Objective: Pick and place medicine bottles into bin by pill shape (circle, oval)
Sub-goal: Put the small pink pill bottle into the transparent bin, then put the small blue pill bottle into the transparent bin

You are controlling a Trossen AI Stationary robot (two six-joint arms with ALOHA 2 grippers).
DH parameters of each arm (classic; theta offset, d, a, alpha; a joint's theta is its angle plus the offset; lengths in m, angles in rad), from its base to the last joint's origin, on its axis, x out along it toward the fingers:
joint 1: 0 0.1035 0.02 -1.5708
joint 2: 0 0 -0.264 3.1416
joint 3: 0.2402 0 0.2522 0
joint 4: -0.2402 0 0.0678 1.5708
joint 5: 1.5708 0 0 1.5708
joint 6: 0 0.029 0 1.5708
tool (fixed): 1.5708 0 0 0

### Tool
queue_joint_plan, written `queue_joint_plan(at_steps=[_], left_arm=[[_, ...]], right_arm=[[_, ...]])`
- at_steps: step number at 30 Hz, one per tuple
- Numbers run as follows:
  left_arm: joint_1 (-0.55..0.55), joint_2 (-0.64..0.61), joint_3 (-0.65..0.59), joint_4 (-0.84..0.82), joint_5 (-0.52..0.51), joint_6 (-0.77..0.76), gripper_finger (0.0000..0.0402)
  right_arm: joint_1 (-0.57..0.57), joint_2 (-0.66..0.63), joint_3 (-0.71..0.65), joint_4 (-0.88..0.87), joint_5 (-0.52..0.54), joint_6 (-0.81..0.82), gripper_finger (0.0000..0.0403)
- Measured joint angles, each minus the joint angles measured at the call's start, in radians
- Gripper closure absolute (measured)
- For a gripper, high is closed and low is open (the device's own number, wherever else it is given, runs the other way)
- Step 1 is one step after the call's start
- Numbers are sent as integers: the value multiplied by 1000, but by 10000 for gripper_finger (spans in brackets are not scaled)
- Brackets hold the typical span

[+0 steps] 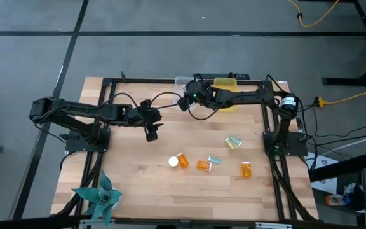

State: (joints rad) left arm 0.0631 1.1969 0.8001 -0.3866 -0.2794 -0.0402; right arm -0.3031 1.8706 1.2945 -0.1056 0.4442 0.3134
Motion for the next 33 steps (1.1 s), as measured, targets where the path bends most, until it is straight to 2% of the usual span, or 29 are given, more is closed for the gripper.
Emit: queue_joint_plan(at_steps=[8, 16, 20, 25, 33], left_arm=[[0, 0, 0, 0, 0, 0, 244], [0, 0, 0, 0, 0, 0, 244], [0, 0, 0, 0, 0, -1, 244], [0, 0, 0, 0, 0, 0, 244], [0, 0, 0, 3, 0, -1, 244]], right_arm=[[0, 0, 0, 1, 0, -3, 255], [0, 0, 0, 4, 37, -3, 190], [0, 0, -1, 4, 35, -2, 172], [0, -18, -2, -22, 9, -13, 177], [30, -188, -2, -255, -62, -55, 198]])
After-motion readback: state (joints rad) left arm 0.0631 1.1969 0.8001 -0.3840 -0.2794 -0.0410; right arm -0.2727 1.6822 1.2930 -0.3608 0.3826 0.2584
